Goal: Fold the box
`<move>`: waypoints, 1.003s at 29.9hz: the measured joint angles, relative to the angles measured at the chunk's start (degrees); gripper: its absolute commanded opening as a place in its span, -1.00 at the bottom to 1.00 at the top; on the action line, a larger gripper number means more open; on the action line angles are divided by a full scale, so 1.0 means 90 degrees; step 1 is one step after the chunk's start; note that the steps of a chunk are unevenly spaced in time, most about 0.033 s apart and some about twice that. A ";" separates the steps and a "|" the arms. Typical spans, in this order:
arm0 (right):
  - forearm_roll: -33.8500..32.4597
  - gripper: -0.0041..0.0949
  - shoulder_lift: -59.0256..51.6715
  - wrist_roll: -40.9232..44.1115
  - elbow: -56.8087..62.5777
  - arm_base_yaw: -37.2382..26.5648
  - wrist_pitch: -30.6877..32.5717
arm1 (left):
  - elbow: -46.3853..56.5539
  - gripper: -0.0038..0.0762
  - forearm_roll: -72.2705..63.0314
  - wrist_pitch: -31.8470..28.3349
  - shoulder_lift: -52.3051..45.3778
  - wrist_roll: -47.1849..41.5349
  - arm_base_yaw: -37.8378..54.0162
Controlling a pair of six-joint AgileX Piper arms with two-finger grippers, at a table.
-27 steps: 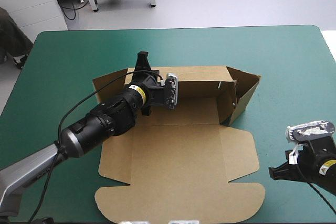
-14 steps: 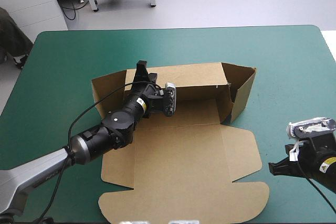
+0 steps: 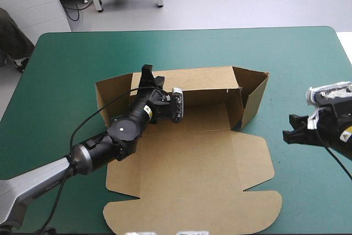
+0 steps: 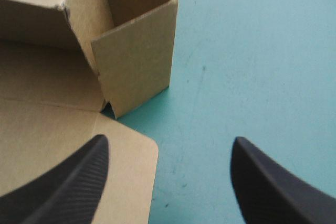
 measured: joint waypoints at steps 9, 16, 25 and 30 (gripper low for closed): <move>0.0351 0.62 0.1795 0.0019 -0.0926 0.0000 -0.0589 | 0.0012 -0.98 -0.0140 -0.0066 -0.0128 0.0000 0.0000; 0.0485 0.62 0.3397 -0.0005 -0.2303 0.0000 -0.0534 | 0.0012 -0.98 -0.0188 -0.0018 -0.0130 0.0031 0.0000; 0.0516 0.62 0.5446 0.0048 -0.4565 0.0000 0.0484 | 0.0017 -0.98 -0.0207 -0.0011 -0.0130 0.0012 0.0000; 0.0637 0.62 0.6180 0.0238 -0.5054 0.0000 0.0753 | 0.0017 -0.98 -0.0208 0.0038 -0.0130 0.0012 0.0000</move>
